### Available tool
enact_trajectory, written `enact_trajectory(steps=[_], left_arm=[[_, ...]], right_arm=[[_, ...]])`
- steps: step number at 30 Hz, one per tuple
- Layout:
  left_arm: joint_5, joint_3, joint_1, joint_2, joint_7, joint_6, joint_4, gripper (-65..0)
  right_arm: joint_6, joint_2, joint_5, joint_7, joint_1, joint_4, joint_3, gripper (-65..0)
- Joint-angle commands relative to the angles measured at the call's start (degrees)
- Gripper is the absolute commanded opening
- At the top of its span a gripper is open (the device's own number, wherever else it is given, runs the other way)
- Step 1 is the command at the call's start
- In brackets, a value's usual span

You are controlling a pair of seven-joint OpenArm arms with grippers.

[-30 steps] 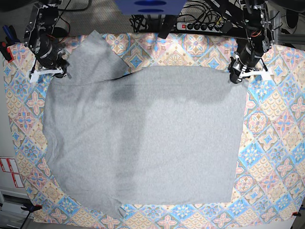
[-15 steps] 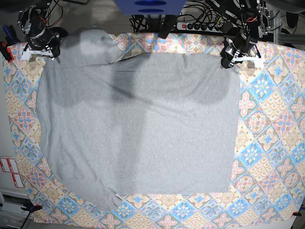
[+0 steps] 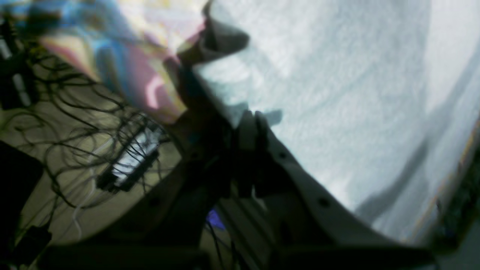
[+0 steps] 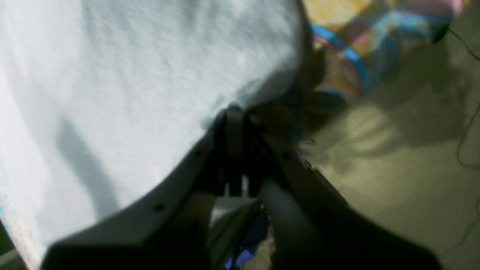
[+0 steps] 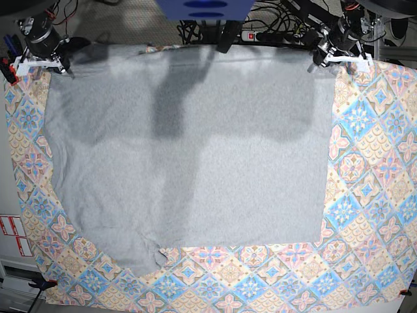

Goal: Fold the T-shirt properly
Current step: 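Lift the hem corners with both grippers and pull them taut, then carry the hem with both grippers toward the collar, folding the shirt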

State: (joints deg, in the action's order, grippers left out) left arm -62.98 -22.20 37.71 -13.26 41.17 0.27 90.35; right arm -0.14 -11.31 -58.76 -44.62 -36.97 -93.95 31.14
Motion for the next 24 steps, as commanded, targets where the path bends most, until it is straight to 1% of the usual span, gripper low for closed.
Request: enact_trajectory(steps=[1,2,6,10,12,15,17,19,24], left_arm=[[-0.2,-0.7,-1.1,-0.9,-0.9,-0.5,1.7,-65.0],[-0.2,-0.9,-2.2,-0.9,-0.8,-0.5,2.2,-65.0],[-0.1,-0.9,-8.2,-1.0,-0.5,-0.4,2.3,-65.0],[0.1,-0.6,-13.6,-0.9,-0.5,-0.2,1.9,-65.0],[0.1,-0.5,-15.8,-0.9,-0.4,-0.2,1.9,-65.0],[0.2,-0.4,-19.4,-0.9,-0.4,-0.2,0.9,-65.0],[0.7,0.2,-22.4,-1.1,0.6,-0.2,-1.4,-65.0],[2.4,0.3,-25.3,-1.1,1.5,-0.2,-4.3,-65.0],[6.0,0.4,-30.8,-0.8,1.3,-0.3,-9.6,-65.0]], right_arm=[[0.4,-0.8,-0.4,1.0,-0.3,-1.7,0.5,-64.8],[0.4,-0.8,-0.4,1.0,0.2,-2.2,0.5,-64.8],[0.4,-0.8,-0.3,0.5,6.5,-2.9,0.1,-64.8],[0.4,-0.8,-0.2,-5.4,14.9,-2.2,0.5,-64.8],[0.4,-0.8,-0.2,-6.7,17.6,-0.8,0.5,-64.8],[0.4,-0.8,-0.2,-7.0,21.9,2.0,0.1,-64.8],[0.4,-0.8,-0.2,-7.0,24.2,4.8,0.1,-64.8],[0.4,-0.8,-0.2,-7.0,26.4,7.8,0.1,-64.8],[0.4,-0.8,-0.2,-7.0,31.7,14.3,0.0,-64.8]])
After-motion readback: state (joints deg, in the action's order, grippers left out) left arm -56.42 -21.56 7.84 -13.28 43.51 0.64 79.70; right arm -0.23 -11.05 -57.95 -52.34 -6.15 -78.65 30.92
